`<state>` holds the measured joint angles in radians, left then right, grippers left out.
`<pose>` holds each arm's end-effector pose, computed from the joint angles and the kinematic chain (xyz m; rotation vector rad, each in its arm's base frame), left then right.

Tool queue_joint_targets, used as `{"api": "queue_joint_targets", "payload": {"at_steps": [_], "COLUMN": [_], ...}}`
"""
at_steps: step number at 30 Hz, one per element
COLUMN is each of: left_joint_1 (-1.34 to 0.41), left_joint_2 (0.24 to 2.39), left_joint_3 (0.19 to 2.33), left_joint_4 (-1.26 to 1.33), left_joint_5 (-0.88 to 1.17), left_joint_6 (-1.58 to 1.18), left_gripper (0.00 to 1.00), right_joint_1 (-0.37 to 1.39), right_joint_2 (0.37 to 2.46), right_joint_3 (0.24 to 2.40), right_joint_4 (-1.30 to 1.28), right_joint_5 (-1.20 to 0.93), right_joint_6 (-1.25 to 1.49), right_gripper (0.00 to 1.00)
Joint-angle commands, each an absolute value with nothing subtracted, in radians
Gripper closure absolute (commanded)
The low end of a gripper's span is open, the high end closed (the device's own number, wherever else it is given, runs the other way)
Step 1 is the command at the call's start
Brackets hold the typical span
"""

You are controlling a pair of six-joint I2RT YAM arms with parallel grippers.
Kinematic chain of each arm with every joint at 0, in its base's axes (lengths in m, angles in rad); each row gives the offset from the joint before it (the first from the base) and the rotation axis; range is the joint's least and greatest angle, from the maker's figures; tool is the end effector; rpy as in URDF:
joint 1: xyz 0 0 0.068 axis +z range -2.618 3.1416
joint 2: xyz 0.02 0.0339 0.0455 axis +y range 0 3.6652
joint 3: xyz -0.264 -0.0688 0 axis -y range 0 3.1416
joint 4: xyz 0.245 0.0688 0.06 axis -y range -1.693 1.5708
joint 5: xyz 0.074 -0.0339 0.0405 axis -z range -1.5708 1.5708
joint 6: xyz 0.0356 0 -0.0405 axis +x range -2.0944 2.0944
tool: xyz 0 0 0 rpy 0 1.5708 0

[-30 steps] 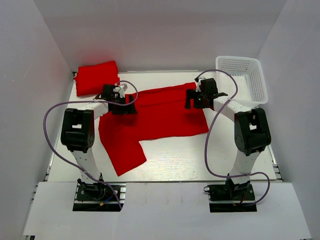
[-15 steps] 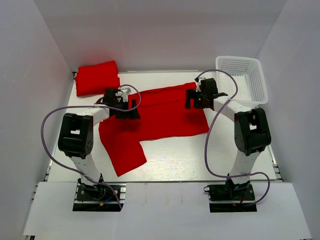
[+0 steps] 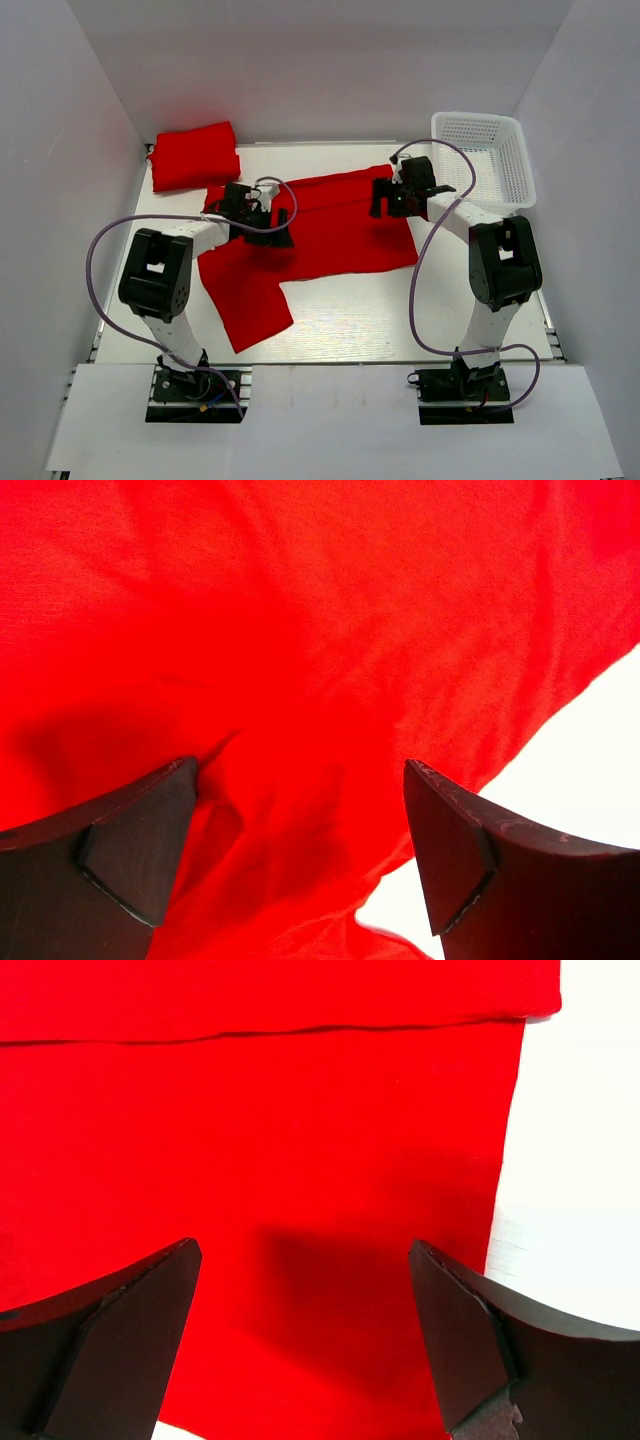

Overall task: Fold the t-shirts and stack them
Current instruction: Fold the flattened tshirt in 1/3 of the way

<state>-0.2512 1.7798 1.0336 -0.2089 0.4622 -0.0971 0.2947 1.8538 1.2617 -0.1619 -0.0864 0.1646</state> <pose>0.3414 -0.1040 0.1631 0.3823 2.5002 -0.7235 0.3917 0.1221 0.2051 -0.1961 2.3365 0.3296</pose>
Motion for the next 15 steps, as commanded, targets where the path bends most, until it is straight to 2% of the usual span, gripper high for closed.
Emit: {"api": "queue_joint_targets", "payload": {"at_steps": [1,9,12,13,15], "left_joint_1": [-0.291,-0.353,-0.362,-0.35,-0.338], "left_joint_2": [1.744,1.611,1.611,1.627,1.652], "left_joint_3": [1.014,0.994,1.026,1.049,1.126], "left_joint_4": [-0.192,-0.245,-0.285,-0.311,-0.382], "left_joint_5": [0.515,0.45,0.319,0.22,0.167], "left_joint_6": [-0.081,-0.043,-0.109,-0.161,-0.179], "left_gripper": [0.08,0.05,0.0,0.0,0.0], "right_joint_1": [0.29,0.291,0.293,0.295,0.295], "right_joint_2": [1.819,1.827,1.859,1.885,1.927], "right_joint_3": [1.276,1.282,1.328,1.344,1.415], "right_joint_4": [-0.16,-0.153,-0.158,-0.161,-0.175], "right_joint_5": [-0.078,-0.089,-0.1,-0.097,-0.11], "right_joint_6": [0.164,0.16,0.17,0.169,0.179], "right_gripper": [0.1,0.1,0.1,0.1,0.1]}}
